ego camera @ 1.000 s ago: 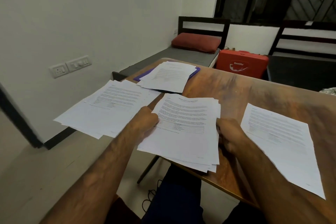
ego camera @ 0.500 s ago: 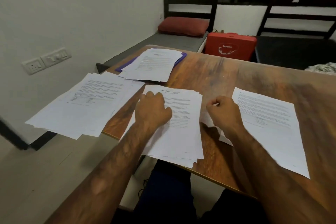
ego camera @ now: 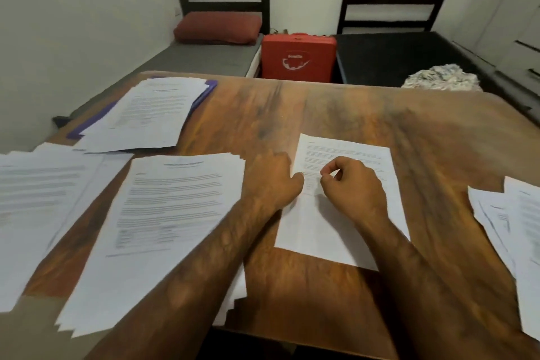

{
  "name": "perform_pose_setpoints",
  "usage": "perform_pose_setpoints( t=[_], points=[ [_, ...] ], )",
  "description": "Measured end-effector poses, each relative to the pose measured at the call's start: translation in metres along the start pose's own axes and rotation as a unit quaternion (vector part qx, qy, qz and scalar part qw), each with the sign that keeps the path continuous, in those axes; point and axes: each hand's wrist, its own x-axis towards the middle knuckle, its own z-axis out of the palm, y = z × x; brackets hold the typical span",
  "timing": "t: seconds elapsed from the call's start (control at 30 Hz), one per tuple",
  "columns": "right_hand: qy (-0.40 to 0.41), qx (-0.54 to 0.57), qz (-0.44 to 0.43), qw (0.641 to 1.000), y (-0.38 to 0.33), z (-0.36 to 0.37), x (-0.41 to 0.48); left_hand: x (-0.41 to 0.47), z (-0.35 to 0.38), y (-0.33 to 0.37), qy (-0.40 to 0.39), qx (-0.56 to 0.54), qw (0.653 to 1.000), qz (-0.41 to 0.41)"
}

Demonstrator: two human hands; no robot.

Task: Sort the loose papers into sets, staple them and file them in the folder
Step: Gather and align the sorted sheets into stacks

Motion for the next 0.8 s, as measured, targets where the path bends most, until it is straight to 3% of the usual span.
perform_pose_setpoints(
  t=[0.27, 0.53, 0.63, 0.7, 0.8],
  points=[
    [0.046, -0.091, 0.018, 0.995, 0.037, 0.000, 0.017, 0.026, 0.042, 0.017, 0.037, 0.137, 0.990, 0.015],
    [0.063, -0.129, 0.004, 0.990, 0.040, 0.005, 0.015, 0.028, 0.059, 0.017, 0.059, 0.143, 0.987, 0.038],
    [0.056, -0.135, 0.005, 0.989, 0.040, 0.006, 0.015, 0.025, 0.061, 0.014, 0.084, 0.057, 0.992, 0.075],
    [0.053, -0.129, 0.007, 0.990, 0.038, 0.006, 0.015, 0.024, 0.059, 0.013, 0.080, -0.073, 0.991, 0.083],
    [0.037, -0.090, 0.001, 0.995, 0.038, 0.003, 0.014, 0.022, 0.047, 0.011, 0.036, -0.283, 0.956, 0.065]
  ],
)
